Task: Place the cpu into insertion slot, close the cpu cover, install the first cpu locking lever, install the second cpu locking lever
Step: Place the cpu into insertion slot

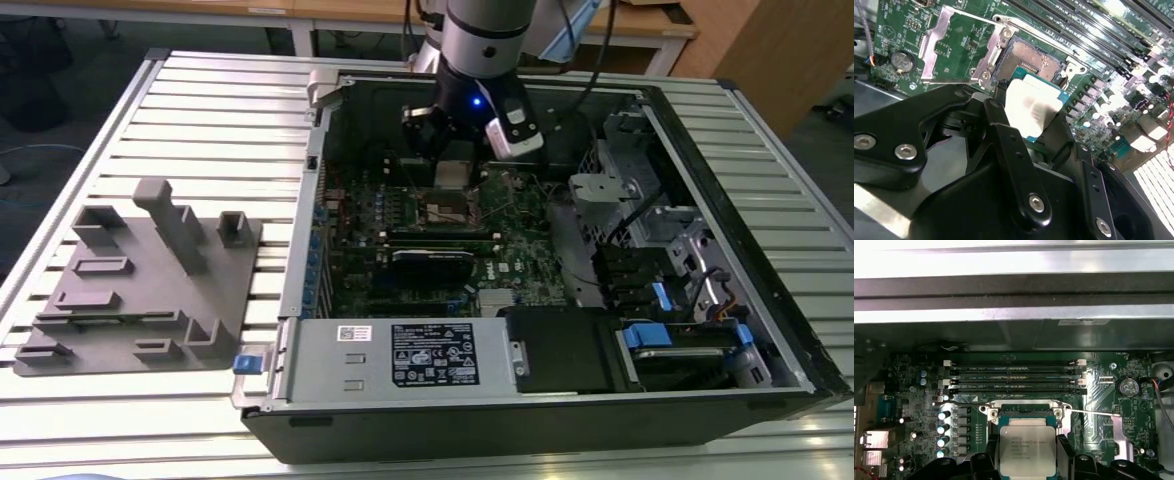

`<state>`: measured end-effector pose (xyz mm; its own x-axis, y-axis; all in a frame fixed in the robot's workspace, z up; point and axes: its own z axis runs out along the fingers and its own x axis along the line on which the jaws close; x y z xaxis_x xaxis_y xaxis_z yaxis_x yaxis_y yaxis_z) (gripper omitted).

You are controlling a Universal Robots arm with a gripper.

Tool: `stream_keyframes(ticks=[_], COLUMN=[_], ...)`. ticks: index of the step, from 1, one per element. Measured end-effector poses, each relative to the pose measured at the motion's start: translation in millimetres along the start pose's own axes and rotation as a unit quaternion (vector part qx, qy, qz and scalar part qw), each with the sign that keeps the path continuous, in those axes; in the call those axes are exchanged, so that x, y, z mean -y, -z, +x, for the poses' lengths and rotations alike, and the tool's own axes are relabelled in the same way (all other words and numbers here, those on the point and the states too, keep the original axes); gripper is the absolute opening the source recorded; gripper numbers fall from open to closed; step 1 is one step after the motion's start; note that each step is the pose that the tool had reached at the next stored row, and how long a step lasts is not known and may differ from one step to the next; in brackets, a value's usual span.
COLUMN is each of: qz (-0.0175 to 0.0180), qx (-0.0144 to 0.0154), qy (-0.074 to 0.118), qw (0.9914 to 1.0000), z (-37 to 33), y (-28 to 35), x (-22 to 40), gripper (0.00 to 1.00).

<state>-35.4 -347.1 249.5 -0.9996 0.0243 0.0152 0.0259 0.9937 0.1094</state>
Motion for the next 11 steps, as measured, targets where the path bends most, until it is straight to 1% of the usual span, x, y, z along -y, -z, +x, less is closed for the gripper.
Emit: stream_keyframes(ticks=[4,8,11], qz=[0.0,0.0,0.0001], qx=[0.0002,0.0002,0.0003], qy=[0.0,0.0,0.0], qw=[1.0,1.0,1.0], z=[-0.1,-0.1,-0.2], y=[-6.9,-8.8,-14.0], x=[0.8,1.0,1.6], gripper=[0.54,0.54,0.54])
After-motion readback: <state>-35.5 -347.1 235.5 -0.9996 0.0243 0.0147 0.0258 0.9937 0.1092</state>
